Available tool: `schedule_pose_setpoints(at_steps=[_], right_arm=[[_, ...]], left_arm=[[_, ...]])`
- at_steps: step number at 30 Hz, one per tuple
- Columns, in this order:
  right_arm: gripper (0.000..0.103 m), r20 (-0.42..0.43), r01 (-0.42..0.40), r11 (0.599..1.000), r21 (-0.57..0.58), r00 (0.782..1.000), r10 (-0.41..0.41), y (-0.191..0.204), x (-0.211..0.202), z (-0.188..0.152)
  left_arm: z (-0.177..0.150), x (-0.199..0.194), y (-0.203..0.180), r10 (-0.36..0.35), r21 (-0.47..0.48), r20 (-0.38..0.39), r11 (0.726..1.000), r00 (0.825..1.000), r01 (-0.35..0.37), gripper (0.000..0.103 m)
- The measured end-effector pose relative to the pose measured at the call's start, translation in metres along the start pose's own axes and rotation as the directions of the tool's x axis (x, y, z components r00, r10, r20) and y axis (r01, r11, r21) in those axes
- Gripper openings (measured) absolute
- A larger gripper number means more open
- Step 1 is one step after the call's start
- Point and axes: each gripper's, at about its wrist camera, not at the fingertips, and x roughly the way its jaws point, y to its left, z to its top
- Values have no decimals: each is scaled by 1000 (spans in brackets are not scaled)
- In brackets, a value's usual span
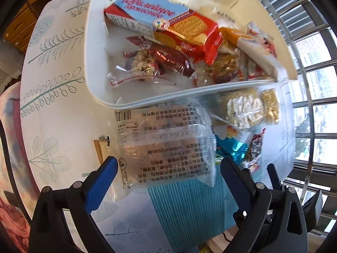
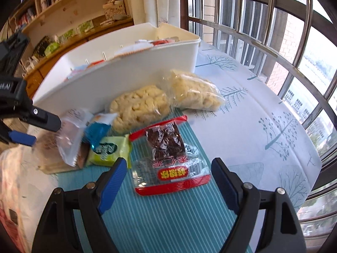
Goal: Organize snacks
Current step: 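Grasp the clear printed cake bag with left gripper while right grasps the red-labelled date packet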
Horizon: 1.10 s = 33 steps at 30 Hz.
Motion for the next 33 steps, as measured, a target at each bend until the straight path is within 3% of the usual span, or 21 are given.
schedule_pose_setpoints(at_steps=[10, 20, 25, 33], right_arm=[[83, -13, -5, 1000, -22, 1000, 5, 2, 18, 2], [83, -28, -83, 996, -24, 996, 82, -4, 28, 11], [83, -37, -98, 993, -67, 995, 95, -3, 32, 15], [72, -69, -116, 983, -140, 992, 108, -1, 36, 24]], left_arm=[[10, 30, -7, 58, -23, -55, 998, 997, -59, 100], [18, 45, -21, 75, -66, -25, 995, 997, -76, 101], [26, 38, -7, 78, -96, -5, 992, 997, -78, 101], [20, 33, 0, 92, -130, 21, 988, 996, -89, 93]])
